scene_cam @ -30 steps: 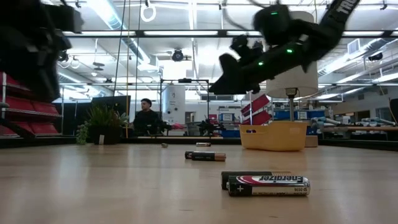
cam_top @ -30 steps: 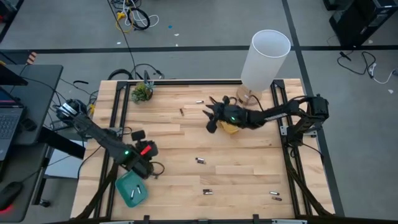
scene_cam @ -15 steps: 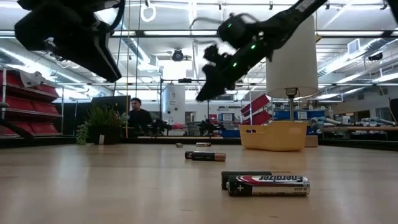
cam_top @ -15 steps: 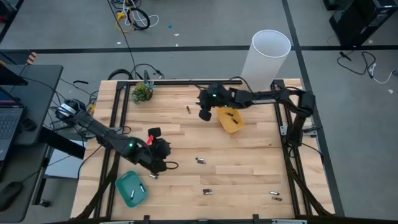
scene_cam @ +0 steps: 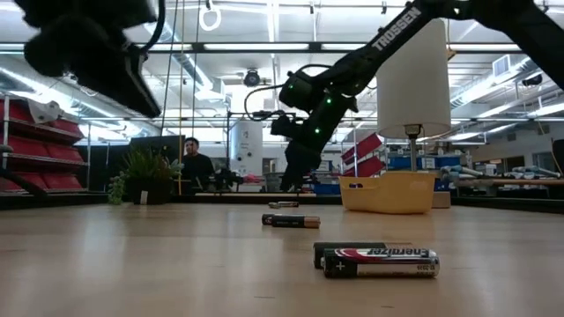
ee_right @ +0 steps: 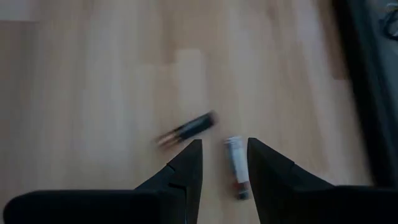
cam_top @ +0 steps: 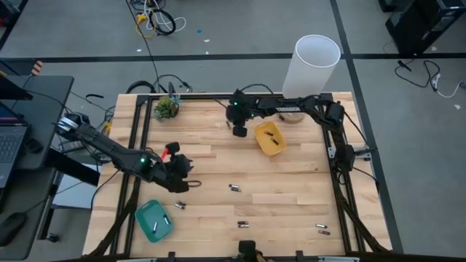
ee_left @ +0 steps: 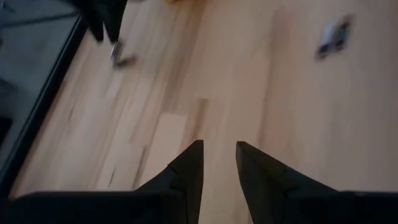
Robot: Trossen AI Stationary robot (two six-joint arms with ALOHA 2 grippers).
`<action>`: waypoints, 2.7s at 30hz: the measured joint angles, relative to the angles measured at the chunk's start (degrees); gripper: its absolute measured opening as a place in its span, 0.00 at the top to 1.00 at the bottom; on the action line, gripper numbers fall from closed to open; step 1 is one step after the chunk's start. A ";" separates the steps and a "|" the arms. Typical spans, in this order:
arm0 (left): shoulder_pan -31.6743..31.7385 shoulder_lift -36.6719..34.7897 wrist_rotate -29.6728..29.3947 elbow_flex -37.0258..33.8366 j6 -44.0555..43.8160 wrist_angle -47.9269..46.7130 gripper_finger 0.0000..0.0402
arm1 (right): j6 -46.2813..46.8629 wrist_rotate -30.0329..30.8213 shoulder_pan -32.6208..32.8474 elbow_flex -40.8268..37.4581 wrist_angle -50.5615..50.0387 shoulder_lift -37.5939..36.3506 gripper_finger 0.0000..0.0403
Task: Sort batteries
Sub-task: Put the silver battery into the yellow bin
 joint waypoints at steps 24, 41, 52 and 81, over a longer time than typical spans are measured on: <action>13.57 -4.53 3.04 -13.51 -1.48 23.12 0.80 | -4.38 -6.50 -4.67 1.13 -2.96 4.32 0.80; 14.07 -4.53 -4.03 -13.55 5.24 26.54 0.80 | 10.45 -0.74 -2.63 1.05 -5.88 2.47 0.89; 14.07 -4.53 -3.19 -13.55 5.31 27.86 0.80 | 8.01 -2.15 2.06 1.05 -2.00 -1.77 1.00; 14.09 9.36 -2.19 -13.48 5.19 37.26 0.80 | 13.13 -2.30 -1.01 -4.49 4.40 0.20 0.70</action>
